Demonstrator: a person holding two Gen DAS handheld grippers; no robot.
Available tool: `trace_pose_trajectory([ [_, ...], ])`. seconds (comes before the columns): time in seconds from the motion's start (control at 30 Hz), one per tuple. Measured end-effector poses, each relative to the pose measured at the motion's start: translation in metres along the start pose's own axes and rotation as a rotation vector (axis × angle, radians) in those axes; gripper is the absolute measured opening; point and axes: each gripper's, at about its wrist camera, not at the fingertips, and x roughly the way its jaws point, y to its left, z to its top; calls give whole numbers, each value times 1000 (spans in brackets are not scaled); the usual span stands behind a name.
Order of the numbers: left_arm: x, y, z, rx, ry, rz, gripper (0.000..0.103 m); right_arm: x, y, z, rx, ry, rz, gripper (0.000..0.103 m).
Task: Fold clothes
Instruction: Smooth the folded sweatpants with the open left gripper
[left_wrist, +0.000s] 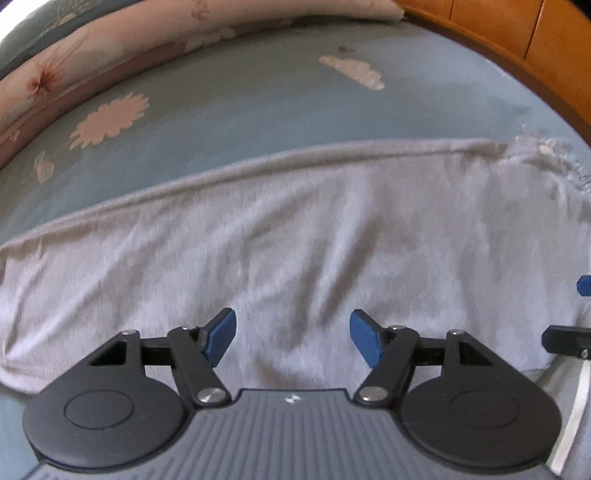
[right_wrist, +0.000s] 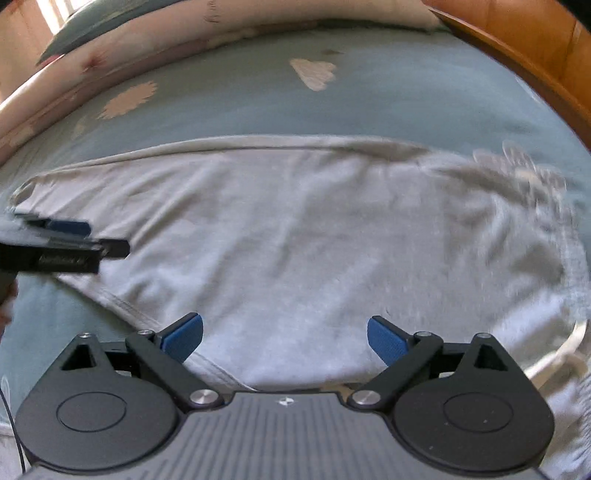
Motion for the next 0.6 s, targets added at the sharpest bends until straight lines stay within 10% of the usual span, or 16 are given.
trace_pose_trajectory([
  [0.23, -6, 16, -10, -64, 52, 125, 71, 3, 15, -17, -3, 9, 208, 98],
  [0.6, -59, -55, -37, 53, -64, 3, 70, -46, -37, -53, -25, 59, 104, 91],
])
